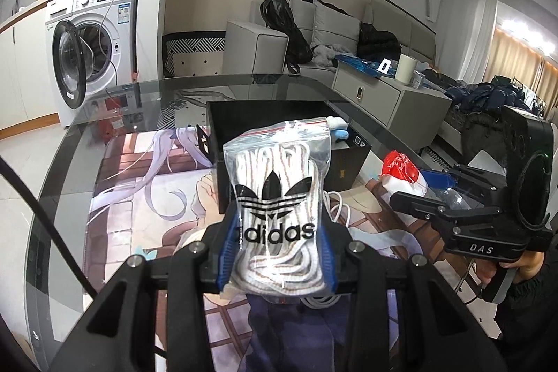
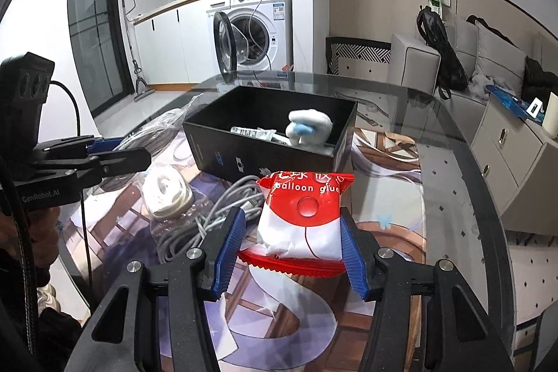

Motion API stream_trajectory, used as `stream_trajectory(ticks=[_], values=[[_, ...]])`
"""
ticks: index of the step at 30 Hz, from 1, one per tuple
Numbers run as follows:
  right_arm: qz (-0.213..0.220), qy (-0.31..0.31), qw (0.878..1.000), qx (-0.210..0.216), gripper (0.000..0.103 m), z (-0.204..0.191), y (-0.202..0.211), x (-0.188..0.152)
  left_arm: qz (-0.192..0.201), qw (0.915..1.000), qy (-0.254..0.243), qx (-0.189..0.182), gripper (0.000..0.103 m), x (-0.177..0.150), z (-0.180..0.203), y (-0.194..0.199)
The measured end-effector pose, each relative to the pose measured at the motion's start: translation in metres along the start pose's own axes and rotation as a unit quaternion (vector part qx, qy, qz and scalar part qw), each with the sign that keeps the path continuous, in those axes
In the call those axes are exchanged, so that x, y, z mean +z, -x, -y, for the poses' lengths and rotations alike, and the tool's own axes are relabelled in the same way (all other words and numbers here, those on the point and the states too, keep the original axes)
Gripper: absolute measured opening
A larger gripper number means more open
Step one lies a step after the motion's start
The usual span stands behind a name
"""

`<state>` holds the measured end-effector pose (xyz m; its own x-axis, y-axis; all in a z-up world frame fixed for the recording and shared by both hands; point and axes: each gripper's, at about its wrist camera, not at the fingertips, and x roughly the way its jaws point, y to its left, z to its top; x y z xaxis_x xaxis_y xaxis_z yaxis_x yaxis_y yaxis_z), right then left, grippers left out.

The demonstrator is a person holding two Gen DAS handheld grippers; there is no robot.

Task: Organize soft objects
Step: 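Lift and carry the adidas bag and red packet over the black box with both grippers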

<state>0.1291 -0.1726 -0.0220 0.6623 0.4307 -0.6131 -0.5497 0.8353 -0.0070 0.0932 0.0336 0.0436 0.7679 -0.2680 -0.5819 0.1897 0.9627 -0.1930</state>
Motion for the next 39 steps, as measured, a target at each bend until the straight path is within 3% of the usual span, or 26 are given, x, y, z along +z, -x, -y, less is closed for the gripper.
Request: stream_trajectory(ticks=[9, 19, 39], values=[[0.022, 0.012, 1.000, 0.001, 0.054, -0.007, 0.009, 0.018, 0.001, 0.9998, 0.018, -0.011, 0.039, 0.005, -0.005, -0.005], [0.045, 0.015, 0.999, 0.011, 0.054, -0.007, 0.007, 0.045, 0.024, 0.9985, 0.048, 0.001, 0.039, 0.026, -0.021, -0.002], [0.051, -0.004, 0.999, 0.011, 0.054, 0.018, -0.027, 0.078, 0.012, 0.9992, 0.036, 0.013, 0.039, 0.063, -0.019, -0.047]])
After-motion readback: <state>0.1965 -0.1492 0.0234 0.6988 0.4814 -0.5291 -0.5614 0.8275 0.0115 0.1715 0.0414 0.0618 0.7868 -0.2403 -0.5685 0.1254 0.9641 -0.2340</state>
